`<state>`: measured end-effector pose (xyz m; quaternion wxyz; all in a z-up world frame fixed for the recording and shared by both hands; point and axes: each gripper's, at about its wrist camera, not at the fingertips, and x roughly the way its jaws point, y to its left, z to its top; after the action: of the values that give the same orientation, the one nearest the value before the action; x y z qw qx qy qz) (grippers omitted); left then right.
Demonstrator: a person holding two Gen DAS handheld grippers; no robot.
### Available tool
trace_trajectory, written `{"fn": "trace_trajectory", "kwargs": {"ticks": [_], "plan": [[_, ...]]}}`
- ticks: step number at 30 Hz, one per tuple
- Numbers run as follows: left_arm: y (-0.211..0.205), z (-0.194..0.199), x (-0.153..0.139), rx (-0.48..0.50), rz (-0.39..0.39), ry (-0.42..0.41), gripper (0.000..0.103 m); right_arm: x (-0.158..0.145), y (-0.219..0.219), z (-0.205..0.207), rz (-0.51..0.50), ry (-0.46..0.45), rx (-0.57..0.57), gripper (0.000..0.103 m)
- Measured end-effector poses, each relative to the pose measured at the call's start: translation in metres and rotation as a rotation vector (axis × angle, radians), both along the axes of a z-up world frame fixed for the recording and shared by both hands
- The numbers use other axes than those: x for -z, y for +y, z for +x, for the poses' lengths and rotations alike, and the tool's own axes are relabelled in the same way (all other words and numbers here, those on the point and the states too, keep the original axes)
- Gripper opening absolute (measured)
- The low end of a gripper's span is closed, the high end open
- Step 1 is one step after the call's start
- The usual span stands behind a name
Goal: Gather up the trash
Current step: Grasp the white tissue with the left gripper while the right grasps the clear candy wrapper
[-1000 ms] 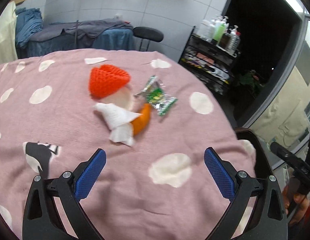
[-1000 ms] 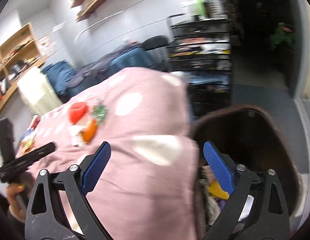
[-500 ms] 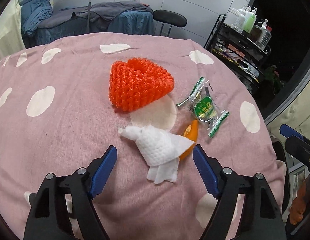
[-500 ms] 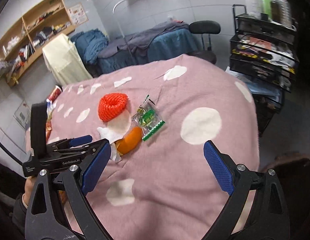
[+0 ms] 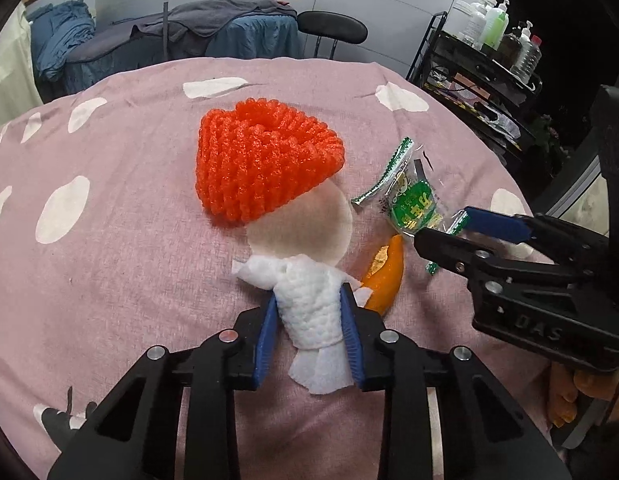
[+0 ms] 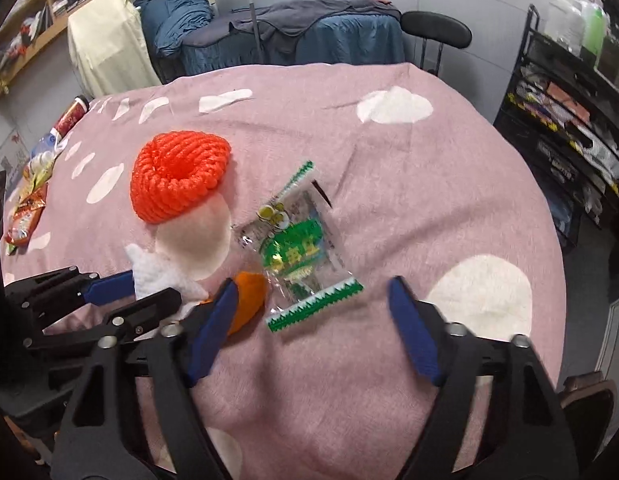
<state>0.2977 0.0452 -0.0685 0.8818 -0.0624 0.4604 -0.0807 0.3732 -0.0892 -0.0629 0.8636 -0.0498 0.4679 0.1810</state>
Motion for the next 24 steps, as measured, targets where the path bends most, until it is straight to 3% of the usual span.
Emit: {"fn": "trace_trajectory", "kwargs": {"ticks": [2,5,15,24], "plan": [[0.004,-0.004,-0.003,-0.005,-0.017,-0.014,0.027,0.005,0.000,0.002,-0.012,0.014,0.003,0.038],[0.005,-0.010,-0.006,-0.012,-0.032,-0.028,0.026,-0.002,-0.010,0.000,0.046,-0.009,0.027,0.016],[0.008,-0.036,-0.019,-0.020,-0.074,-0.077,0.026,-0.021,-0.021,-0.015,0.141,-0.055,0.032,0.004],[0.006,-0.071,-0.035,-0.014,-0.127,-0.143,0.026,-0.051,-0.051,-0.063,0.219,-0.137,0.065,0.002]]}}
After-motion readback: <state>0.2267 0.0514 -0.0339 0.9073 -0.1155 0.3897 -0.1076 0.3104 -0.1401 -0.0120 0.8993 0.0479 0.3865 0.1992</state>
